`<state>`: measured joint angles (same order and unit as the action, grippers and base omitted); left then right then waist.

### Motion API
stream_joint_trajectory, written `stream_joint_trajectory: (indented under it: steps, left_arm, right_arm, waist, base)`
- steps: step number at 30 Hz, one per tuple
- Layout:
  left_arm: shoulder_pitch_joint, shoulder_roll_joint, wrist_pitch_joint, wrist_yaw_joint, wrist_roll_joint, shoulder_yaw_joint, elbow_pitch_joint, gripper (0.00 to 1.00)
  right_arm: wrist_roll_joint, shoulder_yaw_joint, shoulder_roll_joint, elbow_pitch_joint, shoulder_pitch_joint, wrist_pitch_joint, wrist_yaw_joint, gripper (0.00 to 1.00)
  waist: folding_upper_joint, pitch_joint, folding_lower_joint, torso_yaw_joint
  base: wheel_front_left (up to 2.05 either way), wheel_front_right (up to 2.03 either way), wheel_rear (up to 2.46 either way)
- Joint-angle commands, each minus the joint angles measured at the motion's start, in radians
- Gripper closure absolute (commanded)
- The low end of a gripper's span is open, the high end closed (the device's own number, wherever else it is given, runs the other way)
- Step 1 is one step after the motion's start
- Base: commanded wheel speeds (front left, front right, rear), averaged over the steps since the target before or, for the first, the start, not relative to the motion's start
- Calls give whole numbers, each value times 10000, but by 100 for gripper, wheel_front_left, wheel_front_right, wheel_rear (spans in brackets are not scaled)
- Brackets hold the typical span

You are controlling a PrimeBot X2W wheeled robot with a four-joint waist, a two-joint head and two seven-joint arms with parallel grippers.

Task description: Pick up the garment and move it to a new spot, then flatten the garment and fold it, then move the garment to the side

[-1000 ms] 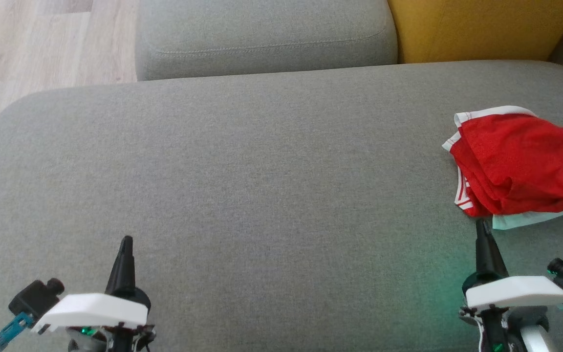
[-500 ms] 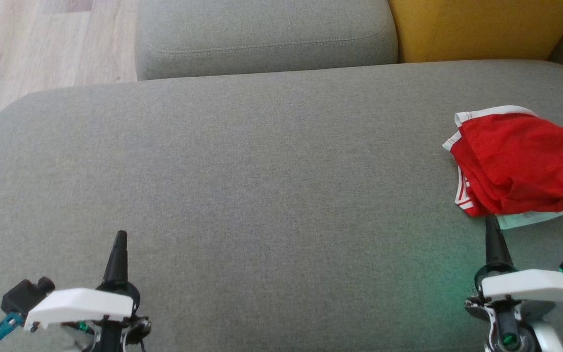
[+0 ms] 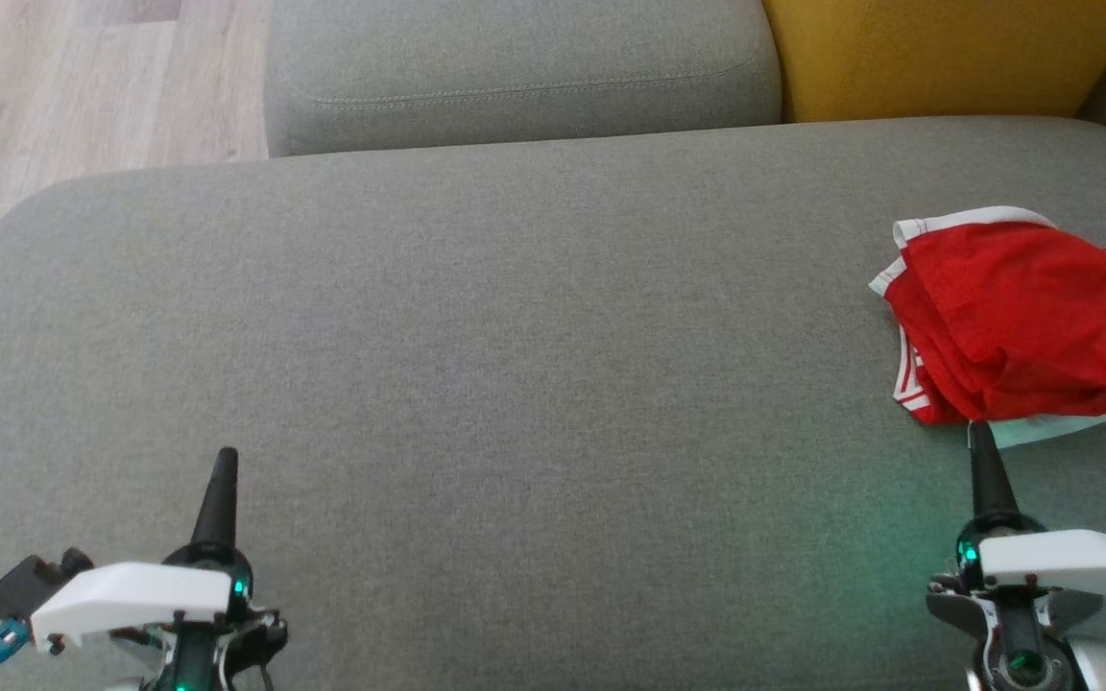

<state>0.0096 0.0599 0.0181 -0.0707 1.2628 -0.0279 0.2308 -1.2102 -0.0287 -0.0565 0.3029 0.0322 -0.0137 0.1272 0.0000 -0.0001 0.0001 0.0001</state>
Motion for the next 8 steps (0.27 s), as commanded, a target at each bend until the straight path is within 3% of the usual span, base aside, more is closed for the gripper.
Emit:
stream_joint_trajectory:
  steps: [1, 8]
  left_arm:
    - [-650, 186, -56, -126, 247, 320, -278, 100]
    - [-757, 187, -259, -229, 1016, 472, -190, 100]
  right_arm:
    - [-294, 86, -186, -405, 566, 71, 26, 100]
    - [-1153, -47, -182, -448, 601, 275, 28, 100]
  waist:
    - [0, 1, -1, 0]
    - [0, 8, -1, 0]
  base:
    - [0, 0, 0]
    - [0, 0, 0]
